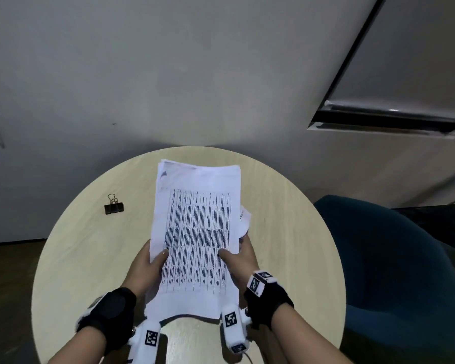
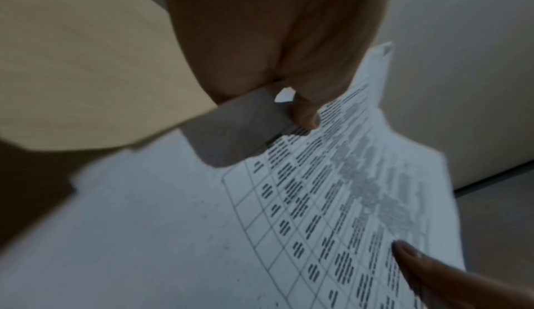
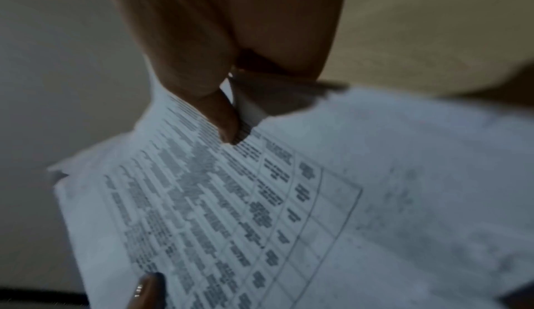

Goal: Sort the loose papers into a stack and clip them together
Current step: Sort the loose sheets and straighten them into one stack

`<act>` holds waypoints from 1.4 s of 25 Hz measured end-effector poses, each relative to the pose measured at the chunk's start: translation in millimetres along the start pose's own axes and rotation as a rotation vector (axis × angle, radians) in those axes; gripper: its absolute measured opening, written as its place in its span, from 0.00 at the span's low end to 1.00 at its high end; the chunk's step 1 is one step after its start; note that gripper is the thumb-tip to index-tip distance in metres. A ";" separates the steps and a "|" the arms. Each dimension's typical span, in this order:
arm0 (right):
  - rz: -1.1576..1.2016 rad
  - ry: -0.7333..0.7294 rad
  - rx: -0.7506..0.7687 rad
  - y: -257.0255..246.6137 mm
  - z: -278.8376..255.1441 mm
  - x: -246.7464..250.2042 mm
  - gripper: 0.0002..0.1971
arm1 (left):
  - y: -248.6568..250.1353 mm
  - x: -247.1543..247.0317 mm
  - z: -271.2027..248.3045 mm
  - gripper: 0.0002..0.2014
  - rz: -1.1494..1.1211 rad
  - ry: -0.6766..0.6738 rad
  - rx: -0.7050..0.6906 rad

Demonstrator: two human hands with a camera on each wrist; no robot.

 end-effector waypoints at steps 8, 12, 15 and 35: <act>0.078 -0.306 -0.043 -38.8 -22.9 -3.3 0.23 | 20.1 10.8 8.4 0.32 -0.393 -0.226 0.093; 0.068 -0.195 -0.045 -14.8 -19.1 -0.3 0.26 | 53.9 23.6 4.7 0.38 -0.295 -0.152 -0.055; 0.087 -0.052 0.040 -32.9 -18.8 9.0 0.21 | 108.4 35.7 -8.0 0.34 -0.311 -0.096 -0.242; -0.321 0.011 0.215 -77.7 -2.4 -6.7 0.22 | 80.5 17.8 16.4 0.40 -0.210 -0.039 -0.230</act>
Point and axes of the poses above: each hand's wrist, its own z-axis towards the middle knuckle, its own x-axis out of the back of the hand, y = z × x, the point moved 9 cm from there along z, towards the middle knuckle, and after that the axes turned 9 degrees about z, right-handed, at the moved point
